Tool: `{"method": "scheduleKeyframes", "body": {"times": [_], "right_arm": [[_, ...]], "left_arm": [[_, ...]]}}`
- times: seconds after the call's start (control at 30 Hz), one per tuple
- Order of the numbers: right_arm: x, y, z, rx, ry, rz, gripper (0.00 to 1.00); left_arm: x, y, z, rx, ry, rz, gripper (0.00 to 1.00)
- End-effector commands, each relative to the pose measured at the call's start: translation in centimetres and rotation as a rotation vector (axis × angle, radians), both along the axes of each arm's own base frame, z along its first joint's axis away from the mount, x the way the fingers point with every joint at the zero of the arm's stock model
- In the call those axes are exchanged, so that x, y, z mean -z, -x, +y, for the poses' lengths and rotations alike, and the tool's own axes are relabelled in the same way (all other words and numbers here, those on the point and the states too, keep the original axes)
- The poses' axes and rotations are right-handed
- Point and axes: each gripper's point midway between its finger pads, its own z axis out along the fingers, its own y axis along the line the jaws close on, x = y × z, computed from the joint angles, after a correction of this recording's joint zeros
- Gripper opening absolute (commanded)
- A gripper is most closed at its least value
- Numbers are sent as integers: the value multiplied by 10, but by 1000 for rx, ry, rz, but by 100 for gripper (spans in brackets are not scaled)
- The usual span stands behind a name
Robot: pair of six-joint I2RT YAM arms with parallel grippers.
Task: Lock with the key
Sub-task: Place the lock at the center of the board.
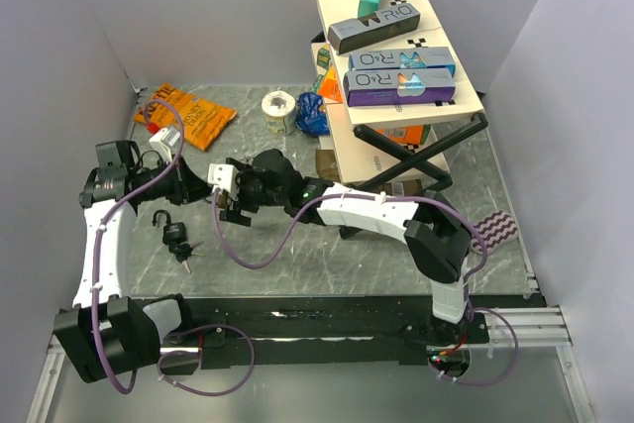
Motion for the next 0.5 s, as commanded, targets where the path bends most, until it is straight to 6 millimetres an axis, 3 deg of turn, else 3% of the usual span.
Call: {"method": "scheduleKeyframes", "body": {"times": [0.0,0.17,0.2,0.27,0.33,0.47], "right_arm": [[-16,-7,6,47,-57,-43,83],[-19,-12,5,85,-67,-38,63],[-21,-13,5,96,-72,-40,51],[-23,-14,5,106,-80,-31,36],[-25,-14,4,116,-84,-15,27],[-25,-11,2,131,-77,34,2]], "left_arm": [[-28,4,-10,56,56,-97,1],[-26,0,-9,30,53,-92,1],[-28,-1,-8,22,49,-103,2],[-28,-1,-7,12,51,-102,6],[-31,-2,-7,3,45,-118,20],[-43,-11,0,-61,26,-150,61]]}}
